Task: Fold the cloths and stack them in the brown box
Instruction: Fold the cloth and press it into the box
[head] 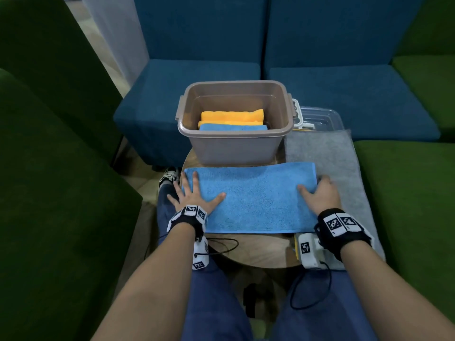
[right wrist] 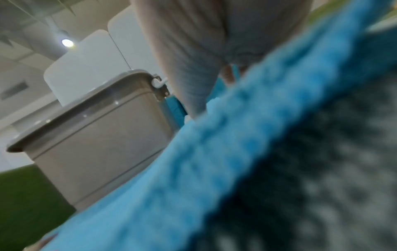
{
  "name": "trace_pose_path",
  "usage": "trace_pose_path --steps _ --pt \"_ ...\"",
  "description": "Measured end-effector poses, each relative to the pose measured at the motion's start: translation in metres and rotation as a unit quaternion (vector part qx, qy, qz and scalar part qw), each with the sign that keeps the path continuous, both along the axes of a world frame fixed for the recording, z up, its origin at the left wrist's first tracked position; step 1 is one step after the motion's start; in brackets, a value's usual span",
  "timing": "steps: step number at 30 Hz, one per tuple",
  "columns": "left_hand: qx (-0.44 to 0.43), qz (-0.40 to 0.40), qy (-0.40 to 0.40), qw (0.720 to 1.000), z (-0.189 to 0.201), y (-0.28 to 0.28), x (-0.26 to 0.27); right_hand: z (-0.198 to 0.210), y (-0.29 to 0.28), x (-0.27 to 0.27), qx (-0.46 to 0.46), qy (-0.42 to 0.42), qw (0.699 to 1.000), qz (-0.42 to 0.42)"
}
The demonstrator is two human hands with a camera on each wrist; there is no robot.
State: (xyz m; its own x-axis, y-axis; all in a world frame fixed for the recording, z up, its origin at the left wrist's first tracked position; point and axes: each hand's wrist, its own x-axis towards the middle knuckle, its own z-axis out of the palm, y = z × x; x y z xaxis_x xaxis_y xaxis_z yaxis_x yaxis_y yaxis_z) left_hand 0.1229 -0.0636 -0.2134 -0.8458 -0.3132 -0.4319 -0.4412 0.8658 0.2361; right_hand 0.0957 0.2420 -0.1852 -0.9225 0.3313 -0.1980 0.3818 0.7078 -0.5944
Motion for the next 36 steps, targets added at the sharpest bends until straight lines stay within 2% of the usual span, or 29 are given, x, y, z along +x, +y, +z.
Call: trace_pose_path --steps 3,8,11,14,18,23,28,32,36 --pt "-0.008 -0.001 0.006 1.000 0.001 0.006 0.000 0.004 0.005 0.001 -0.044 -0.004 0.999 0.030" --pt "-0.012 -0.053 0.036 0.998 -0.001 0.025 0.005 0.036 0.036 0.000 -0.073 0.116 0.990 0.019" --pt "0.012 -0.060 0.036 0.998 -0.005 0.028 0.008 0.041 0.063 -0.001 -0.064 0.099 0.993 -0.014" --pt "0.021 -0.078 0.017 0.997 -0.007 0.021 0.007 0.038 0.065 0.006 -0.046 0.061 0.997 0.003" --pt "0.088 -0.068 0.034 0.993 -0.008 0.008 0.005 0.040 0.019 0.008 -0.104 0.081 0.990 0.056" --pt "0.191 -0.035 0.053 0.980 -0.008 -0.015 0.003 0.046 -0.077 0.015 -0.168 0.037 0.973 0.153" --pt "0.189 -0.033 0.055 0.980 -0.009 -0.016 0.001 0.027 -0.147 0.019 -0.181 -0.035 0.965 0.185" --pt "0.212 -0.043 0.054 0.975 -0.007 -0.020 0.004 0.007 -0.178 0.020 -0.149 -0.045 0.969 0.190" --pt "0.187 -0.052 0.068 0.979 -0.009 -0.019 0.005 -0.007 -0.194 0.022 -0.128 -0.036 0.971 0.197"
